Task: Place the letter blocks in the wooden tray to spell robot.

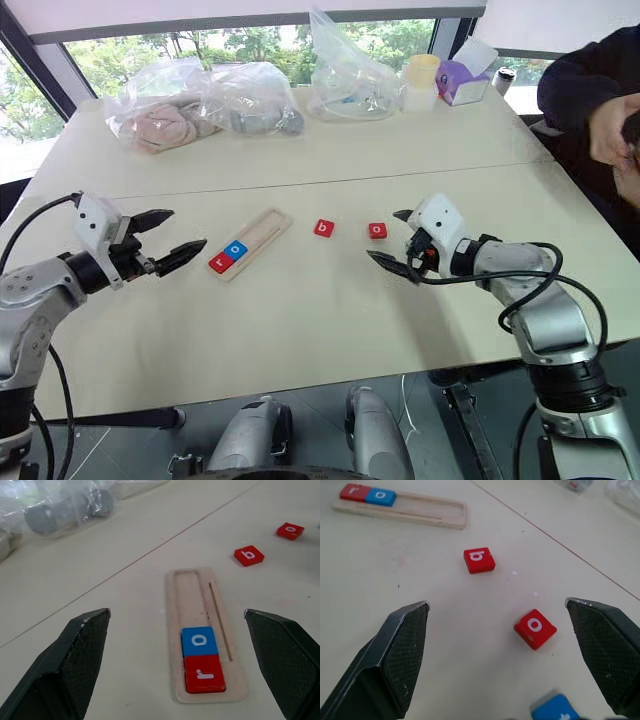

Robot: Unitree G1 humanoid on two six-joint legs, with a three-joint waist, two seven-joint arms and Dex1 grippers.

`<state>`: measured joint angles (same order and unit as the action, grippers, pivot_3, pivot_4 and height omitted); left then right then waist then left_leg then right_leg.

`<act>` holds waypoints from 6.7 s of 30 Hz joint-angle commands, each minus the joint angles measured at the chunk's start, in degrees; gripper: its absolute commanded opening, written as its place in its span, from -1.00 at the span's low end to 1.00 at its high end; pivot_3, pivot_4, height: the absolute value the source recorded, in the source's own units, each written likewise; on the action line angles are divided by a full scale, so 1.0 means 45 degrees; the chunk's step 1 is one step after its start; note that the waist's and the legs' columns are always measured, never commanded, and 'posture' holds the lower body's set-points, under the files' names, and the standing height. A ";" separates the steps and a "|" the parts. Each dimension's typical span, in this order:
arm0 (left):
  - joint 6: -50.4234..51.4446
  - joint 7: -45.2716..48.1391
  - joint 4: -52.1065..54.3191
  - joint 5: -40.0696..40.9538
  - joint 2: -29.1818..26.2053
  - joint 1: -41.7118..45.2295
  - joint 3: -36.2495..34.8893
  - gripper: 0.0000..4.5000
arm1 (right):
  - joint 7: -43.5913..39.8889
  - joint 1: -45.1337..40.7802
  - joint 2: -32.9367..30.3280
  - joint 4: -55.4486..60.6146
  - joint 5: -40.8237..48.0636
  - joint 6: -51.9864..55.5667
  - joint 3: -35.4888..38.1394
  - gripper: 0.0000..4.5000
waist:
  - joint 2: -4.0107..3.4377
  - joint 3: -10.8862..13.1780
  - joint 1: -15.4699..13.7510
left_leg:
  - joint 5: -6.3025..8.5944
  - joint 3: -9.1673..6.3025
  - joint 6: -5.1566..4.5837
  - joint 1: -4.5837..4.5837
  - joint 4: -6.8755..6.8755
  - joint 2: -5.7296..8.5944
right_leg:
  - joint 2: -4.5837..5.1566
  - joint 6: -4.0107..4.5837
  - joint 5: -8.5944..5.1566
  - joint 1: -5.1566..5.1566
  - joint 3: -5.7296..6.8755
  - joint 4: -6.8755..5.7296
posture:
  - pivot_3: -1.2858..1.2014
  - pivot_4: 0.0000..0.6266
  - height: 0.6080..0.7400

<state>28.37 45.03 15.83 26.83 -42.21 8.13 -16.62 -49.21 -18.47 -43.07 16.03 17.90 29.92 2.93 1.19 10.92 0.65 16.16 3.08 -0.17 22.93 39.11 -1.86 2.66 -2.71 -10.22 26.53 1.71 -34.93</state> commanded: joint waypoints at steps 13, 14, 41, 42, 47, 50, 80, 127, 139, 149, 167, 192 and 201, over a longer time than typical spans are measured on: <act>0.0274 0.0031 0.0092 0.0386 0.0085 0.0763 0.0551 1.00 | 0.0166 -0.0513 -0.0088 -0.0029 0.0008 -0.0368 0.0086 0.99 | 0.0002 0.0001 -0.0004 | 0.0000 0.0006 0.0000 0.0004 0.0002 0.0003 | 0.0001 0.0000 0.0002 0.0000 -0.0004 0.0000 | 0.03 -0.52 1.00; 0.0223 -0.0107 -0.0057 0.0271 0.0193 0.0847 0.0704 1.00 | 0.0205 -0.0496 -0.0056 -0.0003 -0.0023 -0.0389 0.0030 0.99 | 0.0002 0.0001 -0.0008 | 0.0000 0.0006 0.0000 0.0005 0.0002 0.0003 | 0.0001 0.0000 0.0002 0.0000 -0.0004 0.0000 | 0.03 -0.52 1.00; -0.2003 -0.1138 -0.2199 -0.2925 0.1736 0.0526 0.3255 1.00 | 0.1498 0.0306 0.0794 0.1055 -0.0608 -0.0310 -0.0882 0.99 | 0.0003 0.0000 -0.0029 | -0.0001 0.0007 -0.0001 -0.0012 0.0005 0.0002 | 0.0003 0.0001 0.0005 -0.0012 -0.0006 -0.0011 | 0.03 -0.52 1.00; -0.1993 -0.1152 -0.2197 -0.2924 0.1761 0.0510 0.3250 1.00 | 0.1497 0.0303 0.0807 0.1079 -0.0606 -0.0292 -0.0887 0.99 | 0.0003 0.0000 -0.0027 | -0.0001 0.0008 -0.0001 -0.0010 0.0004 0.0003 | 0.0005 0.0001 0.0005 -0.0011 -0.0007 -0.0010 | 0.03 -0.52 1.00; -0.1979 -0.1183 -0.2285 -0.2992 0.1835 0.0339 0.3334 1.00 | 0.1489 0.0297 0.0838 0.1091 -0.0661 -0.0286 -0.0928 0.99 | 0.0003 0.0000 -0.0021 | -0.0001 0.0007 -0.0001 -0.0012 0.0005 0.0002 | 0.0004 0.0001 0.0006 -0.0011 -0.0007 -0.0011 | 0.03 -0.52 1.00; -0.2089 -0.1220 -0.2428 -0.3187 0.1864 0.0177 0.3360 1.00 | 0.1491 0.0309 0.0825 0.1101 -0.0692 -0.0307 -0.0934 0.99 | 0.0003 0.0000 -0.0019 | -0.0001 0.0006 -0.0001 -0.0016 0.0005 0.0002 | 0.0001 0.0000 0.0005 -0.0012 -0.0006 -0.0012 | 0.03 -0.52 1.00; -0.2555 -0.1000 -0.4829 -0.3111 0.1871 0.0007 0.3315 1.00 | 0.1550 0.0300 0.0891 0.1072 -0.1135 -0.0526 -0.1189 0.99 | -0.0020 -0.0022 0.0001 | 0.0000 0.0012 0.0001 -0.0110 0.0001 -0.0006 | 0.0004 0.0002 0.0004 -0.0085 -0.0006 -0.0022 | 0.03 -0.52 1.00; -0.5503 0.5964 -0.4253 -0.3132 0.0625 0.1115 0.6426 0.39 | 0.1306 0.0473 0.0216 0.1463 -0.1189 -0.0277 -0.0849 1.00 | -0.0028 -0.0028 -0.0242 | 0.0005 0.0013 -0.0004 0.0064 -0.0027 0.0004 | 0.0046 0.0033 0.0010 -0.0014 0.0021 0.0140 | 0.03 -0.52 1.00; -0.6346 0.5996 -0.5256 -0.3825 0.1053 0.1671 0.6861 0.39 | 0.1407 0.0699 0.0119 0.1834 -0.1185 -0.0009 -0.0668 1.00 | -0.0034 -0.0034 -0.0339 | 0.0005 0.0006 -0.0009 0.0069 0.0009 0.0008 | 0.0040 0.0012 0.0001 -0.0038 0.0019 0.0142 | 0.03 -0.52 1.00; -0.5872 0.5348 -0.4720 -0.3500 0.1154 0.1286 0.6415 0.98 | 0.1374 0.0588 0.0184 0.1731 -0.1204 -0.0015 -0.0781 1.00 | -0.0058 -0.0053 -0.0330 | 0.0005 0.0010 -0.0010 0.0064 0.0010 0.0010 | 0.0039 0.0004 0.0008 -0.0044 0.0016 0.0139 | 0.03 -0.52 1.00; -0.2134 0.4008 0.0391 -0.0404 0.0128 0.0223 0.3520 0.98 | 0.0371 0.0033 0.0214 0.1062 -0.1031 0.0138 -0.1167 1.00 | -0.0051 -0.0046 -0.0291 | 0.0005 -0.0011 -0.0010 0.0058 0.0007 0.0004 | -0.0006 -0.0001 0.0011 -0.0023 0.0015 0.0105 | 0.03 -0.52 1.00; 0.1377 0.2616 0.3036 0.2661 -0.1331 -0.0022 0.1317 0.98 | -0.1254 -0.5007 0.3146 -0.7227 -0.1760 -0.1964 -0.3488 1.00 | -0.0051 -0.0043 -0.0193 | 0.0002 0.0010 -0.0010 0.0025 0.0009 0.0010 | -0.0030 0.0050 0.0041 -0.0034 0.0009 0.0062 | 0.03 -0.52 1.00; 0.0477 0.2610 0.2340 0.1893 -0.1058 -0.0432 0.1365 0.98 | -0.1211 -0.5954 0.3928 -0.8772 -0.2388 -0.2715 -0.3513 1.00 | -0.0053 -0.0042 -0.0008 | 0.0001 0.0010 -0.0009 0.0028 0.0010 0.0010 | -0.0023 0.0045 0.0039 -0.0021 0.0005 0.0024 | 0.03 -0.52 1.00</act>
<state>31.97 56.92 26.23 35.83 -46.94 6.16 -9.91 -54.46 -44.05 -25.35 -24.57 7.50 19.11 -14.02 0.95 10.73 0.61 16.17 3.12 -0.21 23.04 39.16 -1.81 2.56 -2.51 -10.05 26.45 1.73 -34.87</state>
